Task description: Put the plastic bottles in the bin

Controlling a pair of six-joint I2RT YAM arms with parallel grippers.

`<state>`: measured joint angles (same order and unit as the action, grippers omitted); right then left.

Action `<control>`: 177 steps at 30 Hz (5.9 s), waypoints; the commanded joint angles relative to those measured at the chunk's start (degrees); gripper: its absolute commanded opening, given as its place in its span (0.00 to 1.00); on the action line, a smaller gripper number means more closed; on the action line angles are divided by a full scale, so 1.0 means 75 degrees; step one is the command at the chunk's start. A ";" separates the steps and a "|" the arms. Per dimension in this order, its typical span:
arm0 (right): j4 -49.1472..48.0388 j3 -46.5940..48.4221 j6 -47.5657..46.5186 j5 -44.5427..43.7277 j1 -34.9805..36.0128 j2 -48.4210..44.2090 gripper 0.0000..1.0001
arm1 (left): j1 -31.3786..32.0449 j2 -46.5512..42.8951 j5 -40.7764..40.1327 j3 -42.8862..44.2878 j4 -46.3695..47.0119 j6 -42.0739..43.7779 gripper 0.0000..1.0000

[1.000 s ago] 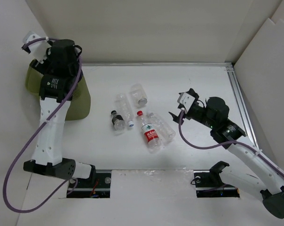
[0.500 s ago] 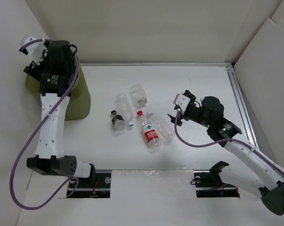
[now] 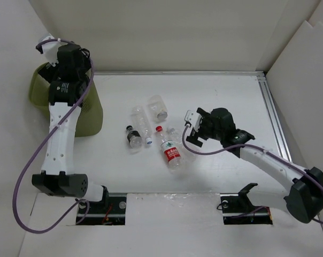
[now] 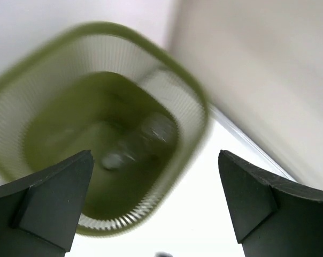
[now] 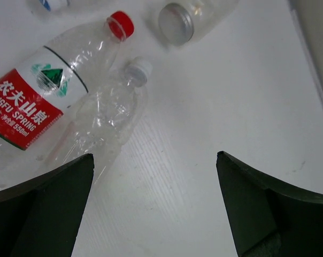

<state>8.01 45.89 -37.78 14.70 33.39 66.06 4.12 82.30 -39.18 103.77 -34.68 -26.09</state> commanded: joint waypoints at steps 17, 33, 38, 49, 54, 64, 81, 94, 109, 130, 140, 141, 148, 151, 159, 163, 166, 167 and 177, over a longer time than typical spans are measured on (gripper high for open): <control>-0.1548 -0.0891 0.2376 -0.1350 0.0904 0.1667 0.95 | 0.1080 -0.2383 0.6337 -0.3393 0.1576 0.0830 1.00; -0.1701 -0.0821 0.2623 -0.1749 0.0565 0.2853 0.15 | 0.1080 -0.2736 0.7144 -0.3945 0.1787 0.0830 1.00; -0.0755 -0.0682 0.2623 -0.2273 0.0202 0.1425 0.00 | 0.1769 -0.2315 0.7581 -0.3595 0.2151 0.0760 1.00; 0.1559 0.1956 0.1815 -0.2490 -0.0888 -0.1260 0.00 | 0.4805 -0.0322 0.6161 -0.1039 0.2841 -0.0095 1.00; 0.0761 0.1955 0.1990 -0.0908 -0.0889 -0.1823 0.00 | 0.5052 0.0065 0.7003 -0.1201 0.4243 -0.0786 1.00; 0.0209 0.1886 0.2201 0.0079 -0.0421 -0.2492 0.00 | 0.5240 0.0462 0.7732 -0.1449 0.5281 -0.1268 1.00; -0.0306 0.2295 0.2061 -0.0191 -0.0280 -0.2011 0.00 | 0.5462 0.0687 0.8975 -0.1731 0.6113 -0.1702 0.25; -0.0072 0.1618 0.1369 0.0032 -0.0572 -0.1941 1.00 | 0.2759 0.0124 0.7848 0.0213 0.3302 -0.1129 0.00; -0.0388 0.0867 0.0631 0.0419 -0.0573 -0.0734 1.00 | -0.2612 0.0171 0.4700 0.1646 -0.0638 -0.0705 0.00; -0.0904 -0.0401 0.5024 -0.3810 0.3130 0.0201 1.00 | -0.1499 -0.1432 0.4600 0.0861 -0.0638 0.0068 1.00; -0.1489 0.0186 0.6126 -0.3952 0.3213 0.2733 1.00 | -0.0691 -0.2489 0.4885 -0.0700 -0.0344 0.0396 1.00; -0.1571 0.0186 0.6220 -0.3952 0.3213 0.2827 1.00 | -0.0690 -0.2489 0.4884 -0.0699 -0.0345 0.0396 1.00; -0.2685 -0.0645 0.6677 -0.3507 0.3213 0.3519 0.85 | -0.0690 -0.2489 0.5469 -0.0816 -0.0263 0.0466 1.00; -0.2895 -0.0820 0.6678 -0.3436 0.3213 0.3672 0.67 | -0.0690 -0.2560 0.5879 -0.1085 -0.0123 0.0466 1.00; -0.2275 -0.1525 0.6574 -0.4020 0.2990 0.1345 0.03 | 0.0352 -0.2243 0.7636 -0.1530 0.0415 0.0666 1.00; -0.0404 -0.0753 0.5755 -0.5169 0.2920 -0.0389 0.02 | 0.1370 -0.1963 0.8504 -0.2067 0.1618 0.0362 1.00; 0.0184 0.0219 0.4819 -0.5171 0.2441 -0.0861 0.00 | 0.2446 -0.1448 0.8212 -0.2070 0.2405 0.0163 1.00; 0.0279 0.0442 0.4525 -0.5171 0.2219 -0.0863 0.00 | 0.2636 -0.1295 0.8746 -0.2070 0.2687 0.0162 1.00; -0.1089 0.1276 0.2624 -0.2899 0.1021 -0.1448 0.00 | 0.4982 0.0451 0.7920 -0.0560 0.3545 -0.0096 1.00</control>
<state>5.08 53.41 -12.88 -13.19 40.82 57.91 39.77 85.43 22.06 94.00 -13.23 -26.41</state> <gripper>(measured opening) 0.681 0.997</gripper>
